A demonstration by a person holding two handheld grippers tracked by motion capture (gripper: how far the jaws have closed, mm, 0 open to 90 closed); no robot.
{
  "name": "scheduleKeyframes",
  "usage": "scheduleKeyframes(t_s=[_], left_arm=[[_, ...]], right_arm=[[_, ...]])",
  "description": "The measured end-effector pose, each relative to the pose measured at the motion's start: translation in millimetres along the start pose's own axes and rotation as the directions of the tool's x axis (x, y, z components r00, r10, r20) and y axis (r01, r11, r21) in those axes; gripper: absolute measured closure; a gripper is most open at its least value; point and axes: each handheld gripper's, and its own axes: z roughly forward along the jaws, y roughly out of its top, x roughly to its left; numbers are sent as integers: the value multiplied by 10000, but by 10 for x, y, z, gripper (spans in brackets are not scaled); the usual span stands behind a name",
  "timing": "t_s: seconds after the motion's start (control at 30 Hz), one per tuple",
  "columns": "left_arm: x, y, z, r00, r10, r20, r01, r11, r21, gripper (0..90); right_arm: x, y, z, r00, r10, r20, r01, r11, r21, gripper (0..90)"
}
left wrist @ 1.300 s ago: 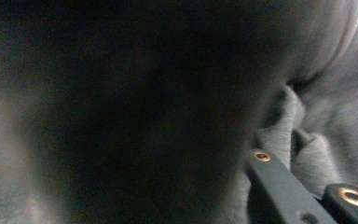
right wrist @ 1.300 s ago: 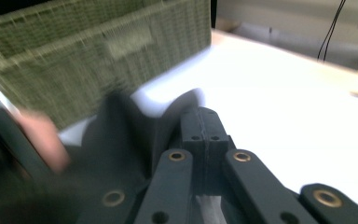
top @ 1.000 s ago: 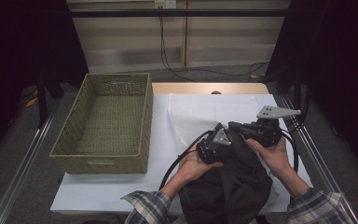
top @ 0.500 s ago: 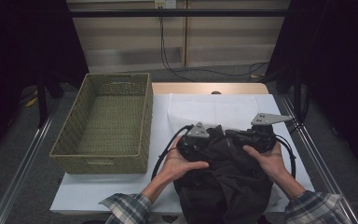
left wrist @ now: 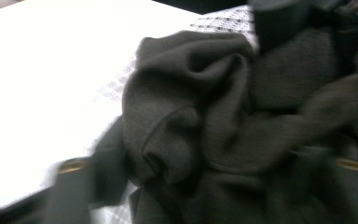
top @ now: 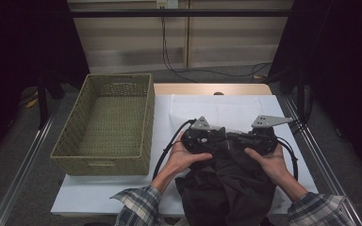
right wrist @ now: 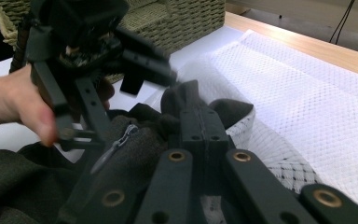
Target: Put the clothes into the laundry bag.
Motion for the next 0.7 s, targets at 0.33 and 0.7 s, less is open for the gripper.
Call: scheduleKeyframes(t_s=[0.33, 0.7], left_arm=[[-250, 115, -129, 9972, 630, 400, -626, 9980, -103, 775], [-388, 117, 235, 9933, 959, 650, -1002, 9928, 658, 789]], right_arm=[[-115, 19, 23, 9971, 484, 588, -479, 9988, -99, 900], [-70, 201, -62, 9993, 290, 237, -270, 9965, -790, 900]])
